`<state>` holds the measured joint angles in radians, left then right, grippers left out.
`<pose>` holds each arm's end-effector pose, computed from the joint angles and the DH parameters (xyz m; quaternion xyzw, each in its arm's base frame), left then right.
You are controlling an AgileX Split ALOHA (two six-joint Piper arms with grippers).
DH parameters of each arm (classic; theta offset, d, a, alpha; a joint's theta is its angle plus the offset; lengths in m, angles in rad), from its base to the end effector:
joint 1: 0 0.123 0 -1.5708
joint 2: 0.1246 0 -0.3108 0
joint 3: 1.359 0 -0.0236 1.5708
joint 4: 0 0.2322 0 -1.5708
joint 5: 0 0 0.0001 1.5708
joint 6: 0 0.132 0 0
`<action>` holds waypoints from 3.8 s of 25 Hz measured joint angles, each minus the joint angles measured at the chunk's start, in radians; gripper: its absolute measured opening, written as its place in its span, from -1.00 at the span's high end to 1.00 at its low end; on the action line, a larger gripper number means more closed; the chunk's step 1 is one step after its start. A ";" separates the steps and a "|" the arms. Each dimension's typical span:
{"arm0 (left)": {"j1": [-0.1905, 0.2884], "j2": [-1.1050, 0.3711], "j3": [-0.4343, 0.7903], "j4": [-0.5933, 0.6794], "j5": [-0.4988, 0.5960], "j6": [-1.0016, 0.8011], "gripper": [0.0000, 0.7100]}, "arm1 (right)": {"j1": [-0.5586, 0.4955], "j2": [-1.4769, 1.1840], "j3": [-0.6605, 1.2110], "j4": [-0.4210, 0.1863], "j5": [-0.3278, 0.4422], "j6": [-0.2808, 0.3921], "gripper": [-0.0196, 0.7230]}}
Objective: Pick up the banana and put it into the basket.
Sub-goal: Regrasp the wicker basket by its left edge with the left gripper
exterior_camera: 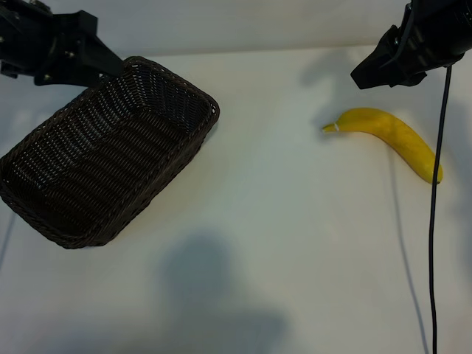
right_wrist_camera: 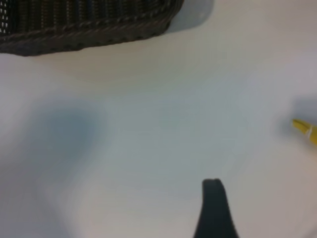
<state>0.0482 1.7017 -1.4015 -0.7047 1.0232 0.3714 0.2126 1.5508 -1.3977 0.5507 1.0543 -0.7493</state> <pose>0.3625 -0.0556 0.2992 0.0225 0.9340 -0.2809 0.2196 0.3042 0.1271 0.3384 -0.3647 0.8677 0.1941 0.2763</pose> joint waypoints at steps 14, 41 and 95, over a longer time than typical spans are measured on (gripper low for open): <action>0.185 -0.438 0.005 0.339 0.149 -0.371 -0.40 | 0.000 0.000 0.000 0.000 0.001 0.008 -0.41; 0.197 -0.275 0.487 0.374 -0.237 -0.622 -0.40 | 0.000 0.000 0.000 0.000 -0.001 0.014 -0.41; 0.199 -0.152 0.405 0.531 -0.077 -0.706 -0.40 | 0.000 0.000 0.000 0.020 -0.039 0.051 -0.41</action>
<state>0.2476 1.5495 -0.9967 -0.1735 0.9463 -0.3348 0.2126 1.5508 -1.3977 0.5706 1.0151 -0.6981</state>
